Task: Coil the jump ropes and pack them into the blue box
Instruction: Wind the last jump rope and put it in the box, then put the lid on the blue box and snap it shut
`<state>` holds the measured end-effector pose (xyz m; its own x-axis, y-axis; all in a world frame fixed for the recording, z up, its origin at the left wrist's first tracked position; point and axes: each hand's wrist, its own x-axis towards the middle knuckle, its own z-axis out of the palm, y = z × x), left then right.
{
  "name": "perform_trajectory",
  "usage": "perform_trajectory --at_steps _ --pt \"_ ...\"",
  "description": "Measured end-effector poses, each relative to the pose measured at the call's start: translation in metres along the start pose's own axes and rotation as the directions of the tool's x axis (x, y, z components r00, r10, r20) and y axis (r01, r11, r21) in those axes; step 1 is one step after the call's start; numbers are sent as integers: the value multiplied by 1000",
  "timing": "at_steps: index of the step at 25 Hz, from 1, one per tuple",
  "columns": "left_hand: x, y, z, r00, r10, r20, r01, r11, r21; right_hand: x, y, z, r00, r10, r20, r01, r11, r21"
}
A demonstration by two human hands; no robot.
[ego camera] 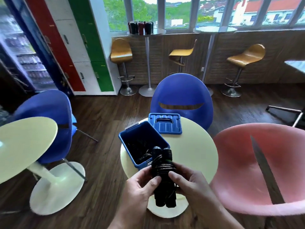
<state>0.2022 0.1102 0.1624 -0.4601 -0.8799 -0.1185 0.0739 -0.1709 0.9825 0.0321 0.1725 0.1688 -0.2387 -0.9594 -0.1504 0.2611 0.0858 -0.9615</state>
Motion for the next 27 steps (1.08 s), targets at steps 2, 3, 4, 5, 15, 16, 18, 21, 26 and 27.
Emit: perform_trajectory --at_steps 2,3,4,5,15,16,18,21,26,27 --pt "-4 -2 -3 999 -15 -39 16 1000 7 6 5 4 999 20 28 -20 1000 -15" --pt "-4 -4 -6 998 -25 -54 25 1000 6 9 8 5 999 33 36 -32 999 -30" --pt "-3 -6 -9 997 -38 -67 38 999 2 13 11 7 998 51 39 -49 998 -47" --pt "-1 -8 -12 995 -52 -86 51 999 -9 16 14 9 996 72 44 -69 995 -66" --pt "111 -41 -67 960 -270 -73 269 963 -19 130 37 24 967 251 -34 -251 936 -246" --pt "127 -41 -72 957 -280 -73 281 960 8 148 37 27 964 260 -48 -263 927 -266" --pt "162 -44 -83 942 -325 -89 331 941 67 186 42 33 956 286 -59 -290 907 -305" --pt "203 -50 -89 921 -374 -104 388 893 226 238 55 40 933 346 -99 -357 853 -380" --pt "254 -57 -78 851 -449 -272 513 821 251 306 75 41 901 415 -128 -428 797 -427" --pt "262 -62 -76 821 -485 -301 553 807 209 316 78 39 894 430 -123 -437 785 -438"
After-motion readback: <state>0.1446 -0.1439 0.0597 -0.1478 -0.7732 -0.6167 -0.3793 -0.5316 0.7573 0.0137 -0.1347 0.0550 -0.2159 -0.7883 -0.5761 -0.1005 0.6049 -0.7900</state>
